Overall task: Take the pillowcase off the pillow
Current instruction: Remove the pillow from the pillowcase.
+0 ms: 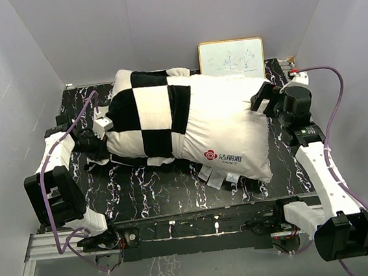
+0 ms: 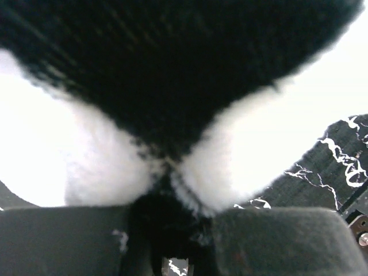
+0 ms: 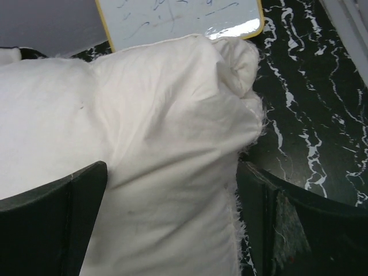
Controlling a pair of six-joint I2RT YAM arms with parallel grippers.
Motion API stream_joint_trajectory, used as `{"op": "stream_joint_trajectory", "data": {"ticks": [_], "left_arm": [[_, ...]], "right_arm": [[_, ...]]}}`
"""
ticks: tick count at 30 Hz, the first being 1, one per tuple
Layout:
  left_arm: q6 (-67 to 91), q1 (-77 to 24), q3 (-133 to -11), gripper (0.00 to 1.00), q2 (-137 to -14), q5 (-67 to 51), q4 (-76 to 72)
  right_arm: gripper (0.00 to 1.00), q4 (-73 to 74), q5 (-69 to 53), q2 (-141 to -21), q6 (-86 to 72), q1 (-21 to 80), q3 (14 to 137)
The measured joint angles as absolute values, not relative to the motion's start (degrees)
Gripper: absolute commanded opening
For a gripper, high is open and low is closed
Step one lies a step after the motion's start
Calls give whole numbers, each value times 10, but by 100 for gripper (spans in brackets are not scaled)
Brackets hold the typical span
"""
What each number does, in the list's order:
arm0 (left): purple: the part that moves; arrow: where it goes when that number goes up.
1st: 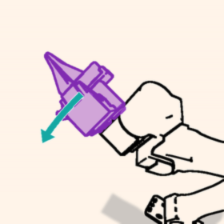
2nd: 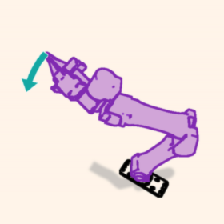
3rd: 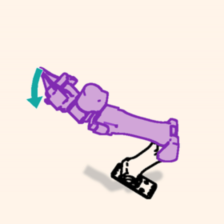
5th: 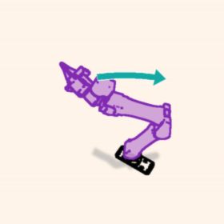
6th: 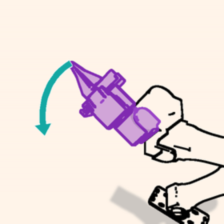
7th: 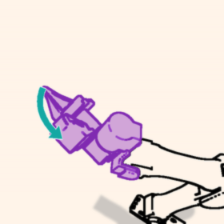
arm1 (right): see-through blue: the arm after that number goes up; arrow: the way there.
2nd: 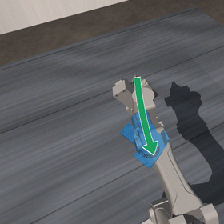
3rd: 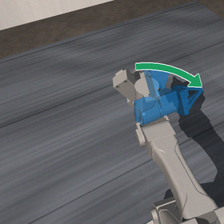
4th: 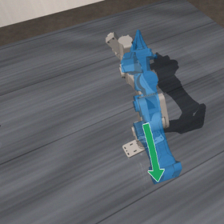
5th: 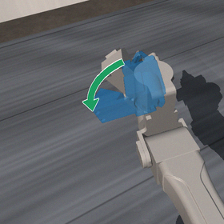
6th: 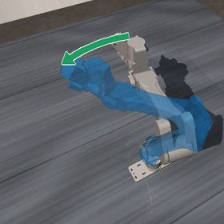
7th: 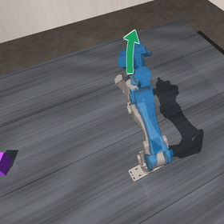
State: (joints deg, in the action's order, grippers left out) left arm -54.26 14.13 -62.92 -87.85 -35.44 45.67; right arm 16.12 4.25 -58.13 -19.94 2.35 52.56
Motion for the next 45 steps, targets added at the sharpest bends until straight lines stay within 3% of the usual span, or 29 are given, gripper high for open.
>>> {"op": "stream_joint_trajectory", "data": {"ticks": [11, 19, 28, 32, 33, 34, 35, 38, 39, 45], "left_arm": [[-542, 141, -677, 0, -879, -364, 510], [-542, 136, -679, 0, -879, -361, 519], [-512, 85, -666, 0, -853, -321, 494], [-484, 36, -663, 0, -834, -290, 480], [-481, 33, -663, 0, -832, -286, 480], [-479, 32, -665, 0, -831, -281, 482], [-479, 32, -670, 0, -830, -274, 488], [-486, 32, -686, 0, -830, -261, 510], [-491, 32, -689, 0, -830, -259, 515], [-516, 26, -689, 0, -805, -240, 524]], "right_arm": [[99, 134, -131, -501, -250, 29, 411], [98, 21, -234, -486, -312, 29, 336], [98, -119, -233, -516, -391, 93, 294], [99, -121, -180, -602, -367, 197, 336], [97, -119, -169, -620, -360, 211, 347], [87, -114, -152, -641, -356, 223, 361], [73, -109, -138, -660, -350, 230, 374], [17, -102, -99, -697, -334, 225, 397], [10, -96, -84, -705, -330, 219, 404], [8, -35, -55, -715, -324, 165, 450]]}}
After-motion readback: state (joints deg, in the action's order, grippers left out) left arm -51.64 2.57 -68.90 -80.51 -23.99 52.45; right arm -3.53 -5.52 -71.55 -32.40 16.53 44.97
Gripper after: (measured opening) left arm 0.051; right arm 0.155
